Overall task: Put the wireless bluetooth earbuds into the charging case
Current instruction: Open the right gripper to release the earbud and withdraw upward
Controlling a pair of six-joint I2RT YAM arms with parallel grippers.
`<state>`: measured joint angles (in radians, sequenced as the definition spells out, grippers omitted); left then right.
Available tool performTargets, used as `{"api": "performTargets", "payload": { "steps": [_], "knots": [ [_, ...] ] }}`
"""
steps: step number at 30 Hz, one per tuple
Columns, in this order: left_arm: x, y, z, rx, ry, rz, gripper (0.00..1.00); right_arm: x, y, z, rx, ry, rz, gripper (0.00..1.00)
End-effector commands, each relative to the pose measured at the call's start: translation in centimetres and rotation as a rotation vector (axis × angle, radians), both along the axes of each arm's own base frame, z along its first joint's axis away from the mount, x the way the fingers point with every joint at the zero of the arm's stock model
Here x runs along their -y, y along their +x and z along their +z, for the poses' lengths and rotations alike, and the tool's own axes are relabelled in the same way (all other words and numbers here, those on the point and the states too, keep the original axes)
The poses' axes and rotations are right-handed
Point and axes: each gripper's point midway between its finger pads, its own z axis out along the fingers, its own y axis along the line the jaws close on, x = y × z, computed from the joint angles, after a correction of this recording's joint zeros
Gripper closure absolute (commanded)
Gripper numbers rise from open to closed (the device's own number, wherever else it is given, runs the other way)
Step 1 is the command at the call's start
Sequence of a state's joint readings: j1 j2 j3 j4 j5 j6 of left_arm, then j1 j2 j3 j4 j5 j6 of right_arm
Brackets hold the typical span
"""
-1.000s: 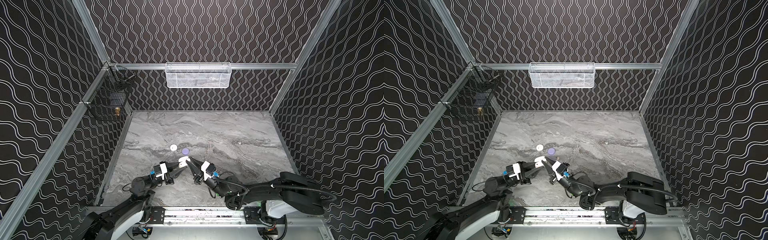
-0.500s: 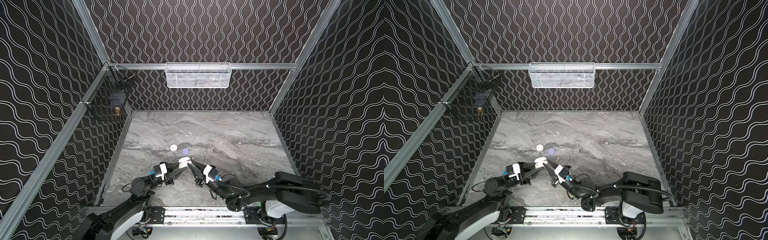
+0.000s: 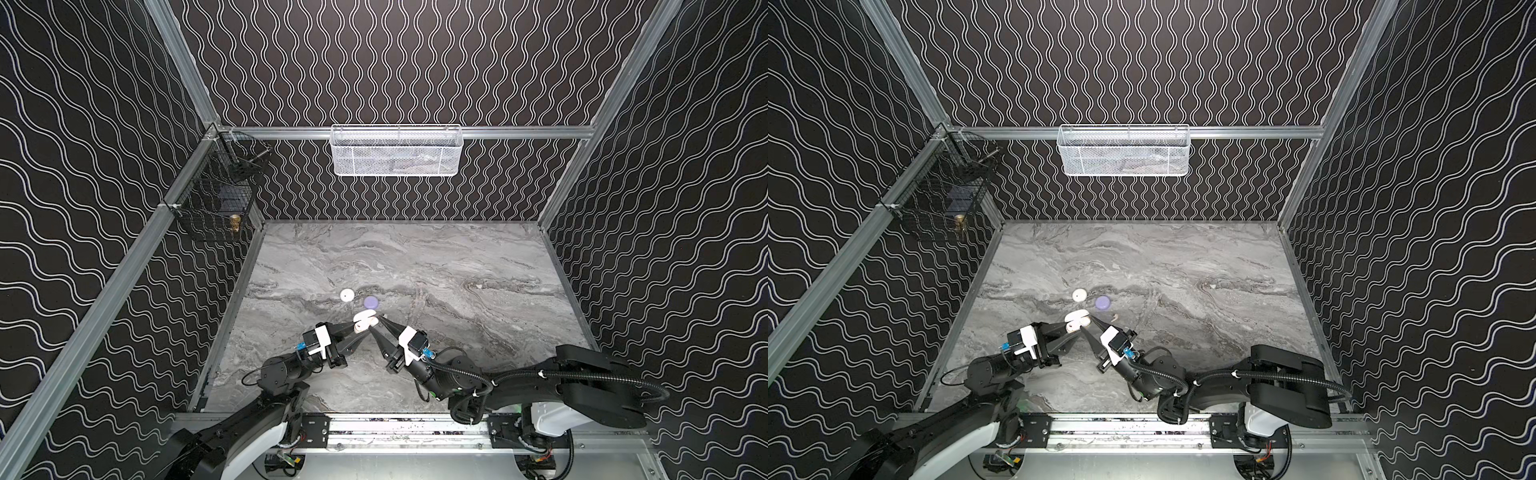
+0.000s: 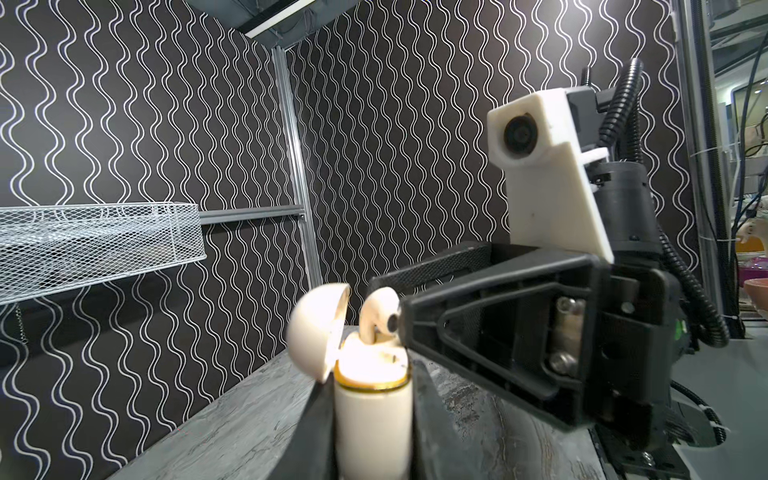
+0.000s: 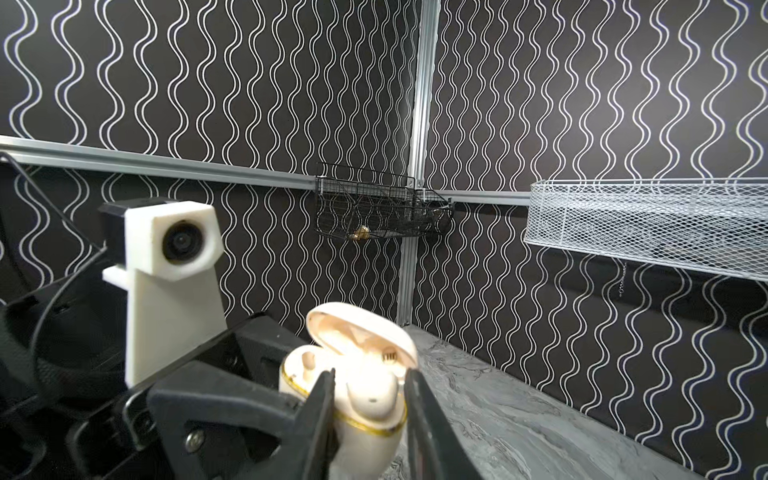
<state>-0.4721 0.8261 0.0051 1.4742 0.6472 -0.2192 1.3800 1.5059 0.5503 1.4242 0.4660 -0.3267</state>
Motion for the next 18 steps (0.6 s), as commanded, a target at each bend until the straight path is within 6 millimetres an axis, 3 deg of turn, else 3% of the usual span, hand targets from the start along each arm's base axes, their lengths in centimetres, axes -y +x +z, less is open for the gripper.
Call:
{"api": "performTargets", "payload": {
  "steps": [1, 7, 10, 18],
  "knots": [
    [-0.4, -0.8, 0.9, 0.068, -0.023, 0.006, 1.00, 0.1, 0.2, -0.3, -0.002, -0.031, -0.033, 0.62],
    [-0.3, -0.7, 0.7, 0.064, -0.020, 0.008, 1.00, 0.8, 0.1, 0.4, -0.005, -0.017, -0.051, 0.39],
    [-0.4, -0.5, 0.6, 0.058, -0.019, 0.016, 1.00, 1.4, -0.7, 1.3, -0.007, -0.005, -0.027, 0.41],
    [-0.2, -0.4, 0.6, 0.058, -0.014, 0.012, 1.00, 2.0, -2.3, 2.6, -0.056, -0.031, 0.081, 0.59]
  ]
}}
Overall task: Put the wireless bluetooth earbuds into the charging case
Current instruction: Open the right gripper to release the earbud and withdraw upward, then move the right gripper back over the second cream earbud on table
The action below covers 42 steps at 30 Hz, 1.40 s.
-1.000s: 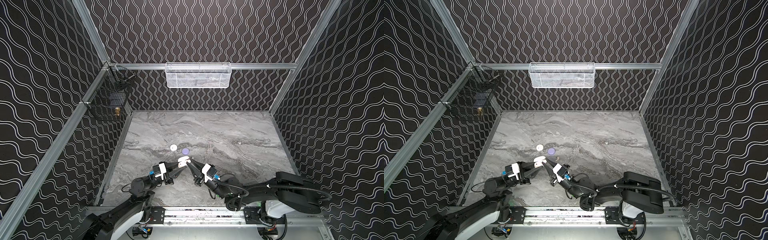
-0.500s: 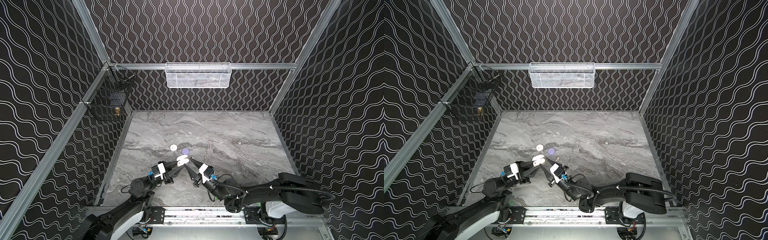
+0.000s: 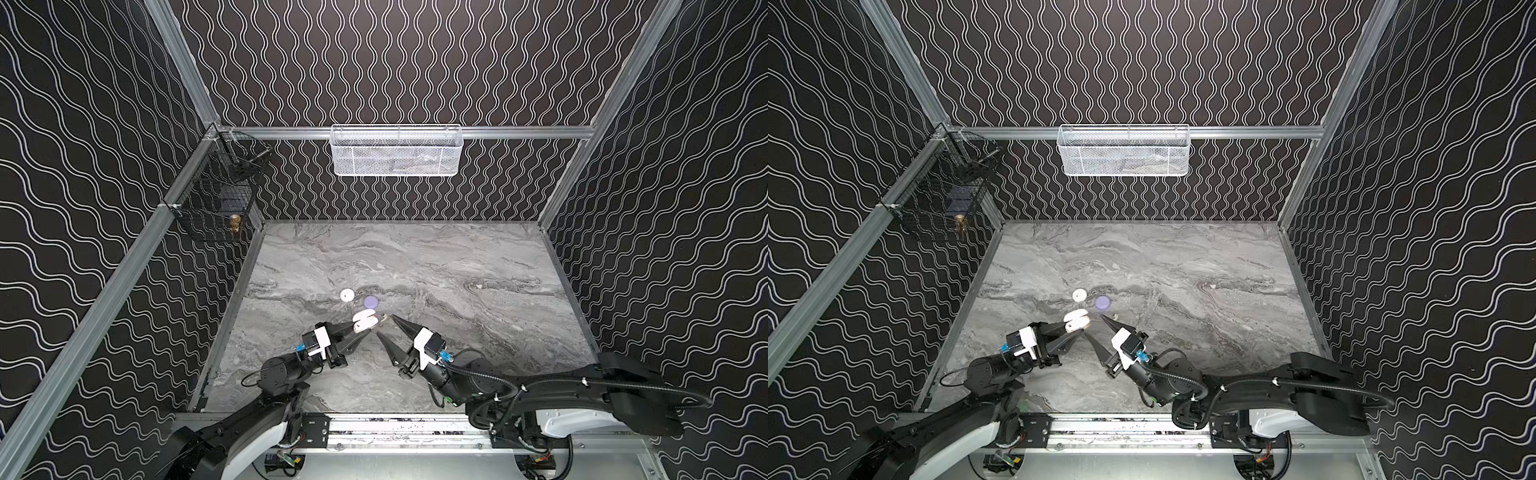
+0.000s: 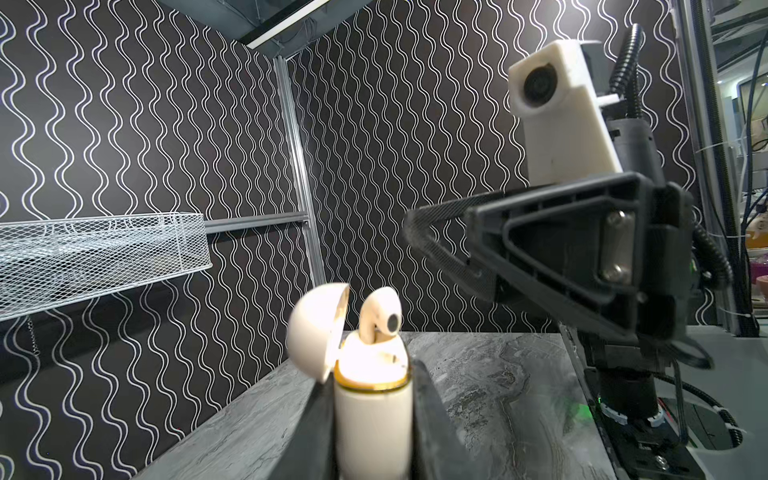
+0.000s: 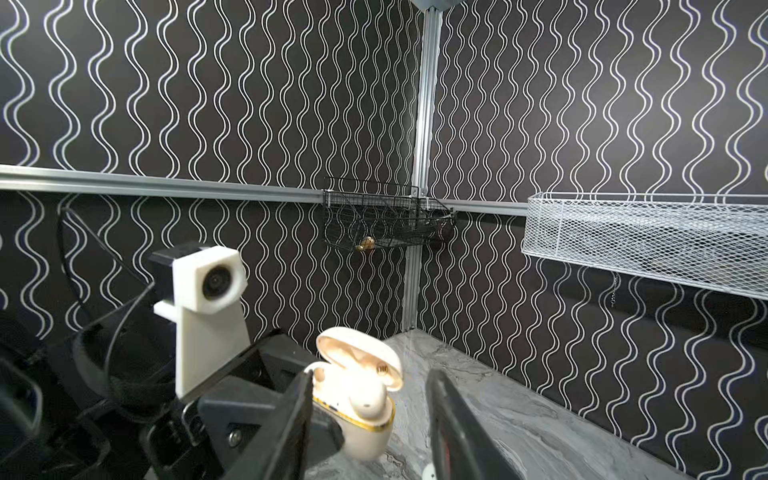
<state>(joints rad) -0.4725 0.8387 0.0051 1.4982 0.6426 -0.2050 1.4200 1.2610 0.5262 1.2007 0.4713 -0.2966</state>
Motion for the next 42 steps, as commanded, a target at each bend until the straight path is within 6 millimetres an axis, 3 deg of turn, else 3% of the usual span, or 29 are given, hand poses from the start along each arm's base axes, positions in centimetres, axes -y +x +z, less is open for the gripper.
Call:
{"api": "performTargets", "payload": {
  "steps": [1, 17, 21, 25, 28, 31, 34, 37, 42],
  "knots": [
    [-0.2, -0.5, 0.4, 0.037, -0.010, 0.000, 1.00, -0.6, -0.3, -0.7, -0.039, -0.051, 0.034, 0.61],
    [-0.1, -0.9, 0.7, 0.050, -0.011, -0.018, 1.00, -3.6, 2.0, -2.0, -0.093, -0.148, -0.073, 0.87],
    [-0.1, -0.8, 0.6, 0.049, -0.010, -0.015, 1.00, -3.4, 1.9, -2.0, -0.100, -0.138, -0.066, 0.87],
    [-0.3, -0.5, 0.6, 0.040, -0.019, 0.004, 1.00, -2.0, 1.7, -1.4, -0.102, -0.103, -0.064, 0.82],
    [-0.7, 0.9, -0.1, -0.019, -0.026, 0.070, 1.00, 0.3, 2.0, -0.5, -0.126, -0.037, -0.098, 0.73],
    [-1.3, 3.2, -1.4, -0.110, -0.011, 0.172, 1.00, 3.4, 4.8, -0.6, -0.225, 0.040, -0.241, 0.71],
    [-2.4, 5.4, -3.2, -0.206, 0.004, 0.290, 1.00, 5.2, 10.1, -3.8, -0.471, 0.016, -0.363, 0.71],
    [-3.7, 7.4, -5.0, -0.300, 0.031, 0.414, 1.00, 6.6, 15.3, -9.7, -0.780, -0.023, -0.448, 0.71],
    [-5.1, 9.5, -7.1, -0.403, 0.083, 0.533, 1.00, 3.6, 18.4, -19.0, -1.030, -0.269, -0.461, 0.69]
  ]
}}
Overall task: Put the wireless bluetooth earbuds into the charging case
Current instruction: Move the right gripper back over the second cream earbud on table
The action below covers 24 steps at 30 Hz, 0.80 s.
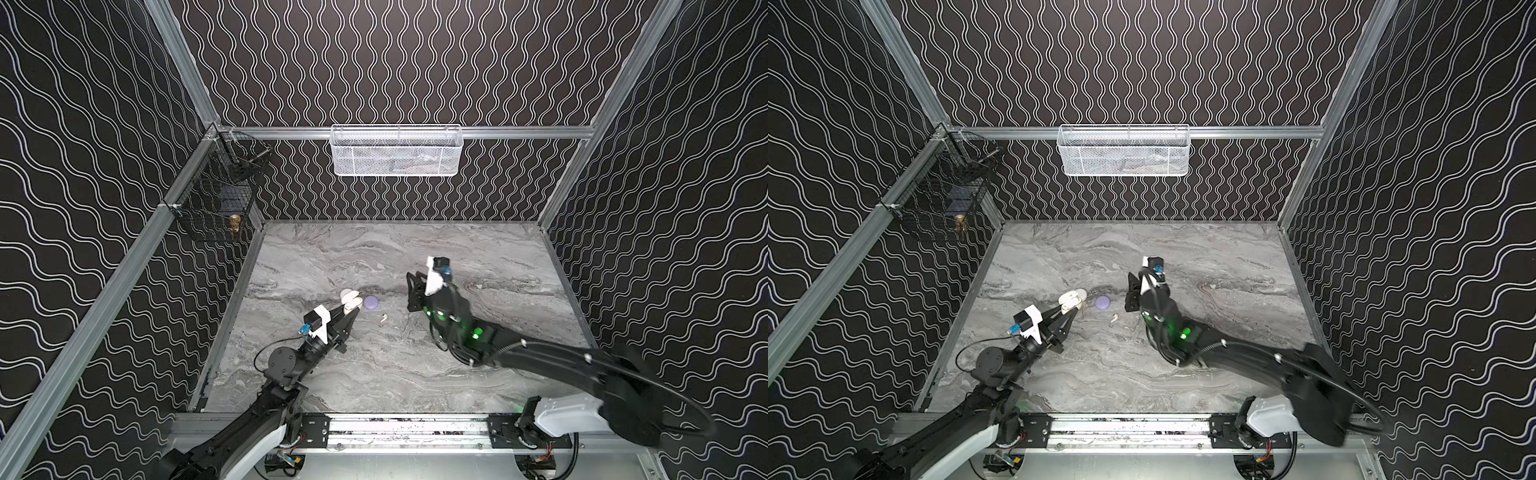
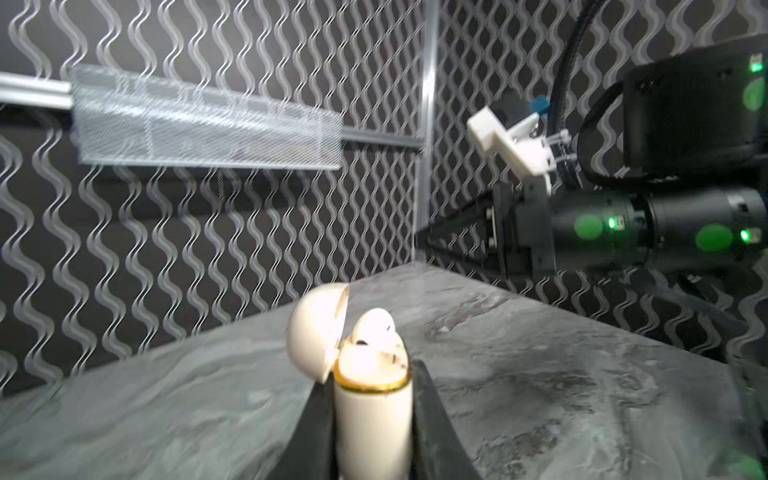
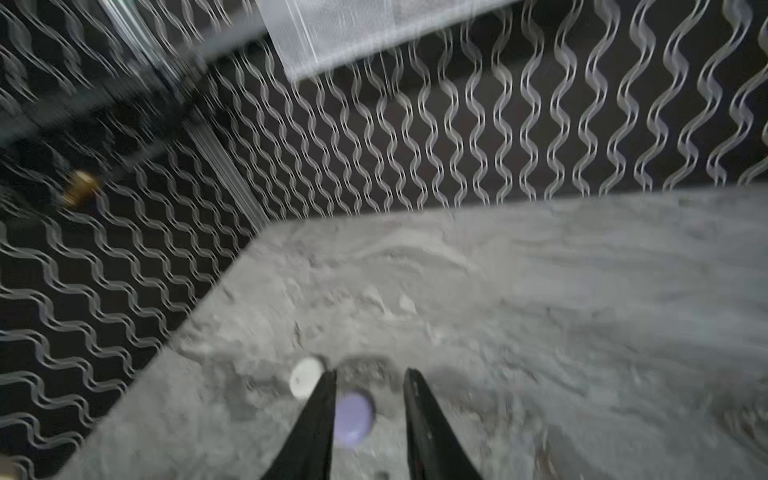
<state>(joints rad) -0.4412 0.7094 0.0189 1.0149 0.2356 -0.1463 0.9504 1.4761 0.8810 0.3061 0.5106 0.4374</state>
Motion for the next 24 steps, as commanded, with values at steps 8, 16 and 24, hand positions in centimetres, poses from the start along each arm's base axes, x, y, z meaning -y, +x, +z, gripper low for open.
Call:
{"api": "performTargets", "payload": {
  "steps": [8, 16, 24],
  "knots": [
    [-1.1, 2.1, -2.3, -0.100, 0.056, 0.096, 1.00, -3.7, -0.2, -15.9, -0.521, -0.280, 0.066, 0.68],
    [-0.7, 1.8, -1.8, -0.081, 0.060, 0.070, 1.00, -4.1, -0.2, -18.5, -0.578, -0.355, 0.075, 0.58],
    [-0.6, 1.6, -1.7, -0.076, 0.060, 0.059, 1.00, -4.1, -0.1, -18.2, -0.568, -0.367, 0.070, 0.55]
  ]
}}
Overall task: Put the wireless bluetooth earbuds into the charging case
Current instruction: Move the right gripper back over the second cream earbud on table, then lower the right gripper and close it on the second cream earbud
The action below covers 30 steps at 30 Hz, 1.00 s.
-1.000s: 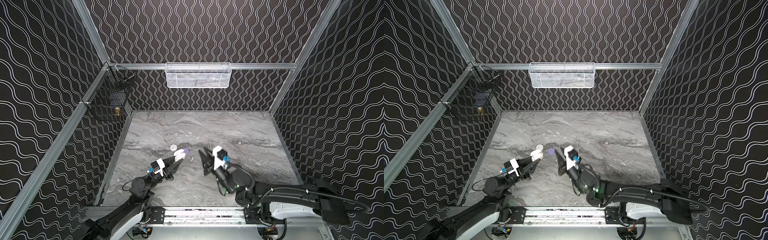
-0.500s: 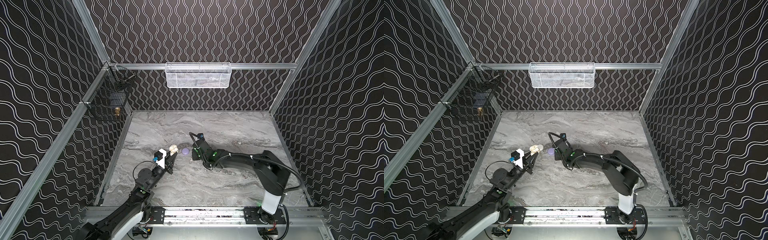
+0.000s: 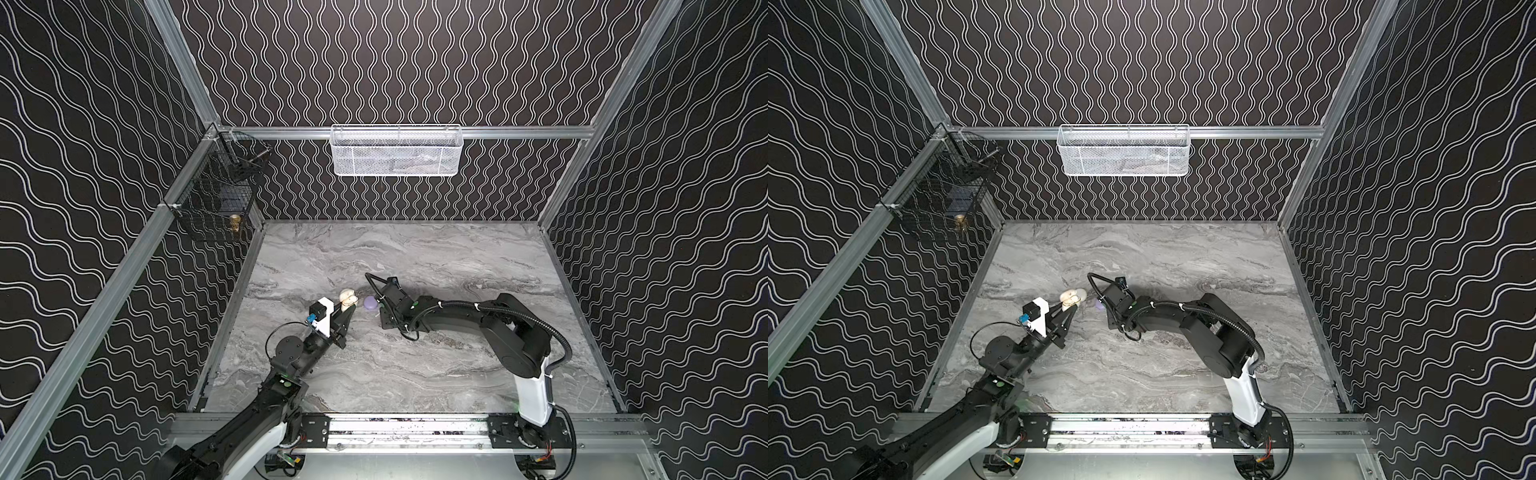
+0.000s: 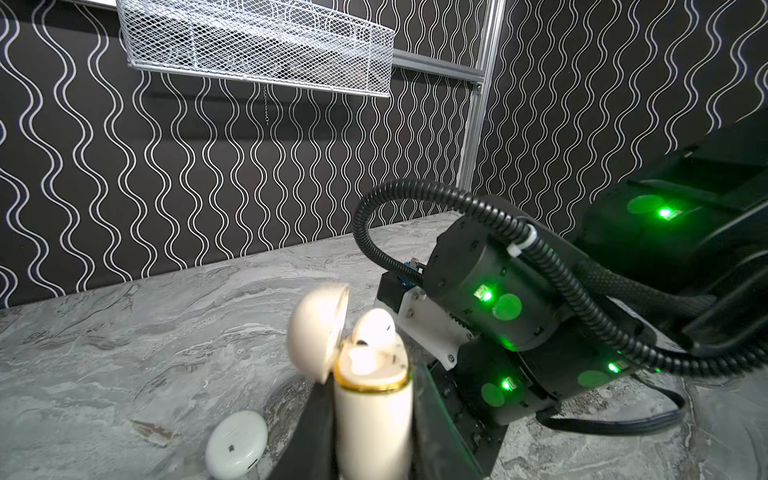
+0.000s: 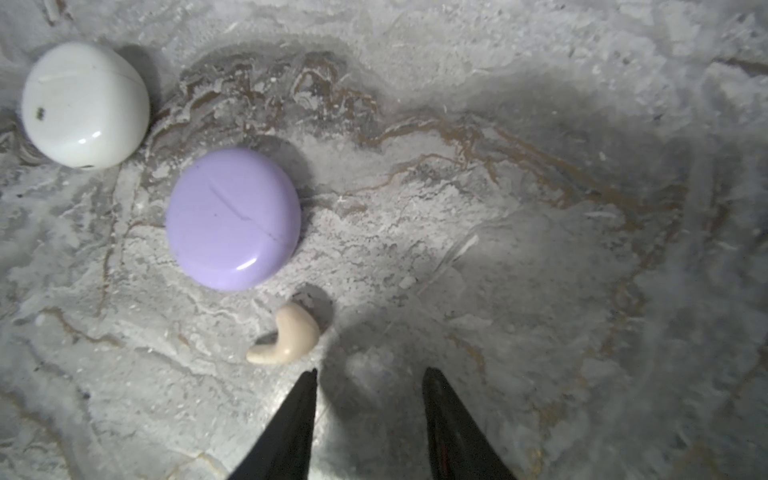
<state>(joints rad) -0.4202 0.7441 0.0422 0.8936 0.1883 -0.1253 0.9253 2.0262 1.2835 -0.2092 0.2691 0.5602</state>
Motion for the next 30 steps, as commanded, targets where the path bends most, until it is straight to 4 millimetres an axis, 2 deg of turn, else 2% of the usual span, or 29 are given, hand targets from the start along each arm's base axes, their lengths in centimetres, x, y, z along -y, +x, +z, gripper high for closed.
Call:
{"api": "performTargets", "payload": {
  "steps": [1, 6, 10, 15, 20, 30],
  "knots": [
    [0.1, -0.1, 1.0, 0.036, -0.005, -0.010, 1.00, 0.5, -0.1, 0.7, 0.009, -0.018, -0.017, 0.55],
    [0.2, -0.3, 1.3, 0.046, -0.010, -0.016, 1.00, -0.3, -0.1, 3.2, 0.061, 0.013, -0.006, 0.49],
    [0.1, -0.3, 1.2, 0.042, -0.010, -0.012, 1.00, -1.4, 0.2, 3.7, 0.075, 0.019, 0.004, 0.43],
    [0.3, -0.4, 1.3, 0.048, -0.006, -0.028, 1.00, -1.3, 1.1, 2.0, 0.068, -0.053, -0.034, 0.41],
    [0.3, -0.4, 1.4, 0.053, -0.013, -0.026, 1.00, -1.3, 1.2, 0.4, 0.055, -0.088, -0.034, 0.41],
    [0.3, -0.4, 1.4, 0.052, -0.009, -0.027, 1.00, 0.0, 0.6, -0.5, 0.050, -0.133, -0.044, 0.39]
  ]
}}
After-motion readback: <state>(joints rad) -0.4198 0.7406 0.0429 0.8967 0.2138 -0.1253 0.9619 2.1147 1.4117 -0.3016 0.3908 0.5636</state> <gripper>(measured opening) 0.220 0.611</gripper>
